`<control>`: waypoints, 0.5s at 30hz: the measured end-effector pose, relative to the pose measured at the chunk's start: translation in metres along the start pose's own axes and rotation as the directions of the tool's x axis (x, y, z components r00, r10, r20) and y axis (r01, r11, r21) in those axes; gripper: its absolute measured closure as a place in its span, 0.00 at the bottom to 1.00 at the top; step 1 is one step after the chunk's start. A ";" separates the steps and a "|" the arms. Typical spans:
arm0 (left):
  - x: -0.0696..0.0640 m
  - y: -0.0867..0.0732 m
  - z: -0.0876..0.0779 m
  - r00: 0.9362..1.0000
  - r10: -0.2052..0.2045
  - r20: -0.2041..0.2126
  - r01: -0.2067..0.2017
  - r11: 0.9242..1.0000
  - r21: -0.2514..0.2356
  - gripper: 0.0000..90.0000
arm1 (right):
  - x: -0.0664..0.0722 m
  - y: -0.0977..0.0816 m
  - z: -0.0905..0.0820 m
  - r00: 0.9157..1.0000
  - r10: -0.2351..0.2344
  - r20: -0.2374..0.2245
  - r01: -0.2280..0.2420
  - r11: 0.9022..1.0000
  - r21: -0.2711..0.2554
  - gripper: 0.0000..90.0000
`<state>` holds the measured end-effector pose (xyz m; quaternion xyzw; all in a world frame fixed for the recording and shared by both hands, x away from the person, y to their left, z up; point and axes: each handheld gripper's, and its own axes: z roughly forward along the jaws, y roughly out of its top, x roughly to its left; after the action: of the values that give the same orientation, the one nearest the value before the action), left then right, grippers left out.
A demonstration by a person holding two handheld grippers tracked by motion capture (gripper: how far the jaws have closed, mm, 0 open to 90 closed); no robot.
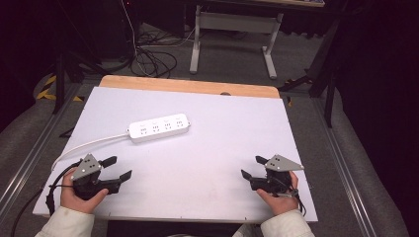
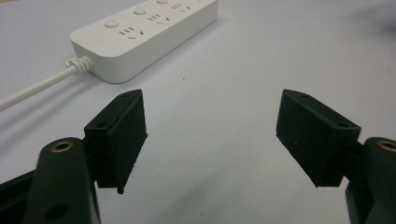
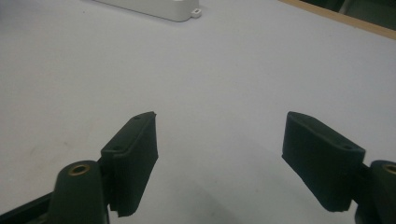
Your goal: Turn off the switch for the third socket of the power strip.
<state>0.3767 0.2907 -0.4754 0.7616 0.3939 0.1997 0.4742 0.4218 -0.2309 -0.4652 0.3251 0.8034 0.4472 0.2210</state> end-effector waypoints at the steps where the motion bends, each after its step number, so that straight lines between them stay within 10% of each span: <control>1: 0.000 0.000 0.000 1.000 0.000 0.000 0.000 1.000 0.000 0.27 | 0.000 0.000 0.000 1.000 0.000 -0.001 0.000 1.000 0.002 0.30; 15: -0.004 0.011 -0.002 0.999 0.034 -0.006 -0.034 0.999 -0.002 0.31 | -0.001 -0.001 -0.002 1.000 -0.003 0.011 0.003 1.000 0.003 0.30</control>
<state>0.3774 0.2862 -0.4642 0.7672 0.3822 0.2104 0.4703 0.4211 -0.2331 -0.4650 0.3269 0.8032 0.4439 0.2257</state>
